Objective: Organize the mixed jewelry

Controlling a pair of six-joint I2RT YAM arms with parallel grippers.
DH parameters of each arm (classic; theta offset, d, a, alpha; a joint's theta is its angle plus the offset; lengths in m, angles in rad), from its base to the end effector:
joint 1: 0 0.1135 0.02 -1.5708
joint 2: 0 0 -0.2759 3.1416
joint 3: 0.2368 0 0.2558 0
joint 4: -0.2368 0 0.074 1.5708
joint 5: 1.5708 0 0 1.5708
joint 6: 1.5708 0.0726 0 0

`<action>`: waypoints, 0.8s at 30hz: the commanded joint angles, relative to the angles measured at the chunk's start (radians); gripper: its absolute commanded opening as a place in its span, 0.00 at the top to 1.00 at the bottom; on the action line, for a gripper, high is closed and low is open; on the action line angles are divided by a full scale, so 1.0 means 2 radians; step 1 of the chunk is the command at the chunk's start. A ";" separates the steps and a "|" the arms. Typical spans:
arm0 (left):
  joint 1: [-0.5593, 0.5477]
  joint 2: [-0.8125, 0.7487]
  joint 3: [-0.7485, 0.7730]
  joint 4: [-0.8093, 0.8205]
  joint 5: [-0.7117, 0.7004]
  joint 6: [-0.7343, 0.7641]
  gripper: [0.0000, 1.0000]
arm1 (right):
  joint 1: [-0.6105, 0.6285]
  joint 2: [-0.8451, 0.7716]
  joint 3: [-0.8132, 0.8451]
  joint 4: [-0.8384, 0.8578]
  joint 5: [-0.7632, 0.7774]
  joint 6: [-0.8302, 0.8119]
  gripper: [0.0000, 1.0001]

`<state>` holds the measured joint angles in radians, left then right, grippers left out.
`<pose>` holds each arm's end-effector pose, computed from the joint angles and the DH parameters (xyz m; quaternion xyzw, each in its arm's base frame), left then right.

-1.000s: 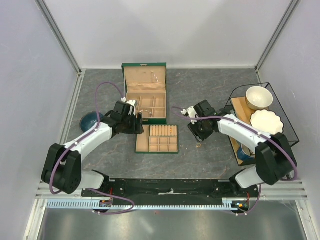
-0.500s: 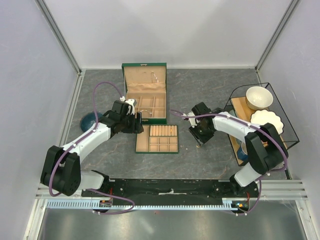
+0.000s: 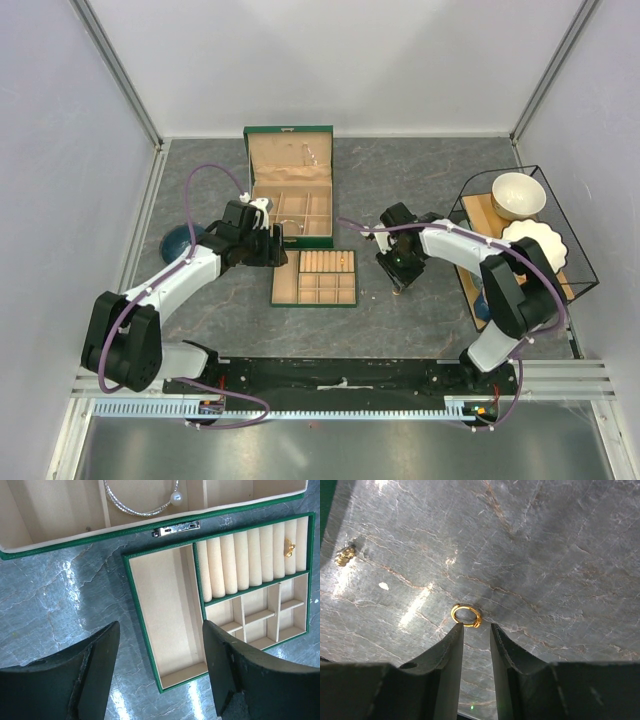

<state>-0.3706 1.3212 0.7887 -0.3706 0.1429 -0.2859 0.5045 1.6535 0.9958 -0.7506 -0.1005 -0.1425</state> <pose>0.2636 -0.1135 0.1918 0.0633 0.9405 -0.1692 0.2877 0.2590 0.1513 0.1396 -0.3203 0.9425 0.0638 0.0707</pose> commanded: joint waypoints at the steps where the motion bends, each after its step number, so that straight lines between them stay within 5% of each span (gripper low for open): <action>1: 0.004 -0.003 0.011 0.013 0.016 0.013 0.26 | -0.005 0.009 0.021 -0.001 -0.003 0.008 0.65; 24: 0.008 0.001 0.006 0.020 0.029 0.010 0.26 | -0.009 0.035 0.033 0.003 0.003 0.015 0.74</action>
<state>-0.3611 1.3220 0.7887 -0.3637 0.1719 -0.2863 0.4904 1.7145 1.0267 -0.7498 -0.0994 -0.1246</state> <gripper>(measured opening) 0.739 0.261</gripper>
